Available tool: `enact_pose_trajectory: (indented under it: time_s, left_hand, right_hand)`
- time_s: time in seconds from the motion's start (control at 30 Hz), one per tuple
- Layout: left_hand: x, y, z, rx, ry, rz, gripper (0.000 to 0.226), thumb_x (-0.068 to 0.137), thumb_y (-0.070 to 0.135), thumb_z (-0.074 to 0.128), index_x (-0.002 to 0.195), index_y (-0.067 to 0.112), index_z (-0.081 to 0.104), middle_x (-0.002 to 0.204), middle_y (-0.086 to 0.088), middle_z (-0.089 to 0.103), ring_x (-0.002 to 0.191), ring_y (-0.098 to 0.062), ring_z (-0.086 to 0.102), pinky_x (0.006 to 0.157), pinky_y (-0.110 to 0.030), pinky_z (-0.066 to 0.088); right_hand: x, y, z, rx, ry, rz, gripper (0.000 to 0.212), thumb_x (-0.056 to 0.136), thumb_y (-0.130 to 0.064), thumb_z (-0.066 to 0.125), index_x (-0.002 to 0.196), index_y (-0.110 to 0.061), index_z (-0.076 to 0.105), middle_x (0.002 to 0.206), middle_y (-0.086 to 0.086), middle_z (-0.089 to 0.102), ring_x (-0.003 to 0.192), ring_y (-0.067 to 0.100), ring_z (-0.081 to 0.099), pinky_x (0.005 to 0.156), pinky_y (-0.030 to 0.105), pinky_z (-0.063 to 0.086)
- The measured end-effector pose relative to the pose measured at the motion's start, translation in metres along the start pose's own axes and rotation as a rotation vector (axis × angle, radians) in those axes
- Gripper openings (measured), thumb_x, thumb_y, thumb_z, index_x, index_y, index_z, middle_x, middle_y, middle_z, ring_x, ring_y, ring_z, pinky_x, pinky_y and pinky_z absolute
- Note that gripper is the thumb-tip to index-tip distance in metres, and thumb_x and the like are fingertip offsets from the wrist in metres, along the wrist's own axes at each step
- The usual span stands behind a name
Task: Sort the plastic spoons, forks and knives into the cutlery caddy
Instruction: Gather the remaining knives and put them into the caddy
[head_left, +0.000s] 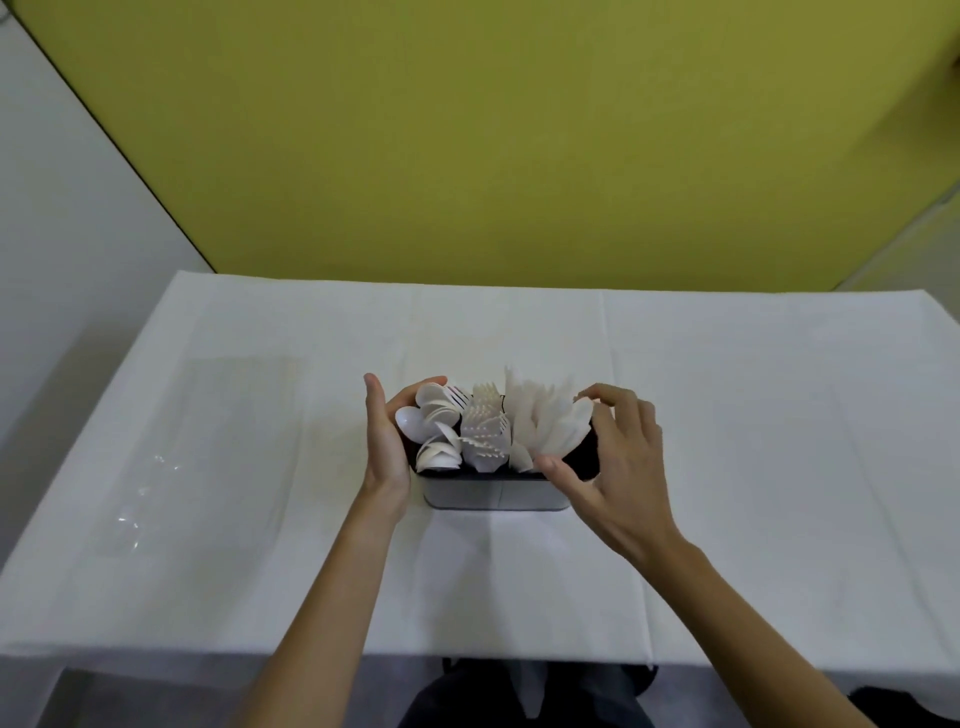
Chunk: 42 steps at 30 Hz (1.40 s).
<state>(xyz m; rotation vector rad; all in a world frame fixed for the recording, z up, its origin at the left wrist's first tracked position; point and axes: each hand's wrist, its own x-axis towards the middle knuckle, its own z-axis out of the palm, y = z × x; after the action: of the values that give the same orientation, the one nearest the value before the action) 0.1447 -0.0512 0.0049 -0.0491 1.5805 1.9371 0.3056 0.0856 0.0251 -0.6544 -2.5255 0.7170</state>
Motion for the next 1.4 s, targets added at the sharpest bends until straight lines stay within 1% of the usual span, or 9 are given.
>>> enact_pose_trajectory:
  time_s: [0.17,0.33,0.5,0.63,0.77,0.87,1.07,1.23,1.4]
  left_hand:
    - [-0.001,0.000,0.001,0.008,0.012,0.005,0.078,0.096,0.061,0.011,0.103,0.011,0.069,0.100,-0.013,0.071,0.099,-0.028,0.063,0.091,-0.037,0.047]
    - [-0.002,0.000,0.002,-0.012,0.011,0.013,0.079,0.096,0.062,0.012,0.106,0.008,0.068,0.105,-0.017,0.070,0.101,-0.030,0.063,0.096,-0.042,0.046]
    - [-0.003,-0.001,0.002,-0.003,0.013,0.018,0.078,0.096,0.062,0.011,0.107,0.007,0.067,0.102,-0.016,0.070,0.098,-0.028,0.064,0.089,-0.038,0.048]
    - [-0.005,-0.001,0.004,-0.001,0.023,0.012,0.075,0.096,0.061,0.014,0.105,0.010,0.068,0.102,-0.016,0.071,0.098,-0.029,0.065,0.092,-0.040,0.047]
    - [-0.004,-0.001,0.002,0.028,0.021,0.010,0.077,0.097,0.060,0.012,0.113,0.008,0.066,0.111,-0.017,0.069,0.104,-0.028,0.064,0.094,-0.038,0.047]
    - [-0.006,-0.006,-0.003,0.036,0.009,0.026,0.071,0.099,0.056,0.010,0.111,0.011,0.064,0.095,-0.003,0.074,0.090,-0.014,0.068,0.074,-0.022,0.052]
    - [-0.024,-0.028,0.000,-0.023,0.040,0.006,0.052,0.103,0.026,0.024,0.075,0.021,0.067,0.058,0.014,0.063,0.052,0.004,0.057,0.049,-0.010,0.043]
    - [-0.027,-0.031,0.008,-0.066,0.140,-0.022,0.041,0.100,0.021,0.025,0.071,0.019,0.053,0.048,0.014,0.056,0.047,0.001,0.050,0.043,-0.010,0.038]
    - [-0.017,-0.025,0.009,-0.037,0.238,0.000,0.041,0.101,0.017,0.021,0.068,0.019,0.045,0.041,0.018,0.047,0.039,0.003,0.041,0.039,-0.009,0.031]
  right_hand:
    - [0.009,-0.018,-0.019,0.302,0.020,-0.217,0.073,0.087,-0.041,0.056,0.144,-0.006,0.026,0.152,0.002,0.029,0.142,0.019,0.029,0.114,0.028,0.027]
    - [0.013,-0.027,0.003,-0.029,-0.124,-0.401,0.047,0.102,-0.021,0.027,0.146,-0.006,0.032,0.155,0.006,0.029,0.146,0.020,0.020,0.116,0.043,0.023]
    - [0.010,-0.028,0.002,-0.359,-0.181,-0.408,0.065,0.101,-0.048,0.018,0.146,-0.004,0.035,0.157,0.008,0.025,0.147,0.025,0.015,0.116,0.054,0.014]
    - [0.006,-0.035,-0.007,-0.479,-0.227,-0.397,0.083,0.092,-0.063,0.030,0.149,-0.003,0.025,0.160,0.011,0.013,0.148,0.030,0.004,0.116,0.056,0.009]
    - [0.006,-0.030,-0.021,-0.175,-0.265,-0.389,0.079,0.094,-0.058,0.031,0.152,-0.008,0.010,0.162,0.005,0.001,0.149,0.026,-0.006,0.119,0.047,0.002]
    - [0.005,-0.005,-0.030,0.079,-0.221,-0.274,0.082,0.092,-0.058,0.039,0.153,-0.013,0.005,0.162,-0.002,0.002,0.149,0.018,-0.002,0.121,0.039,0.001]
    - [-0.024,0.056,-0.007,0.239,-0.367,0.136,0.110,0.071,-0.068,0.063,0.151,-0.032,-0.002,0.156,-0.027,-0.002,0.142,-0.011,0.003,0.116,0.021,0.014]
    - [-0.028,0.043,0.021,0.478,-0.368,0.171,0.088,0.078,-0.020,0.078,0.141,-0.040,0.019,0.133,-0.050,0.031,0.125,-0.021,0.034,0.097,0.002,0.031]
    - [-0.020,0.037,0.037,0.586,-0.247,0.236,0.080,0.079,-0.007,0.076,0.133,-0.043,0.030,0.121,-0.043,0.048,0.116,-0.014,0.048,0.085,0.004,0.041]
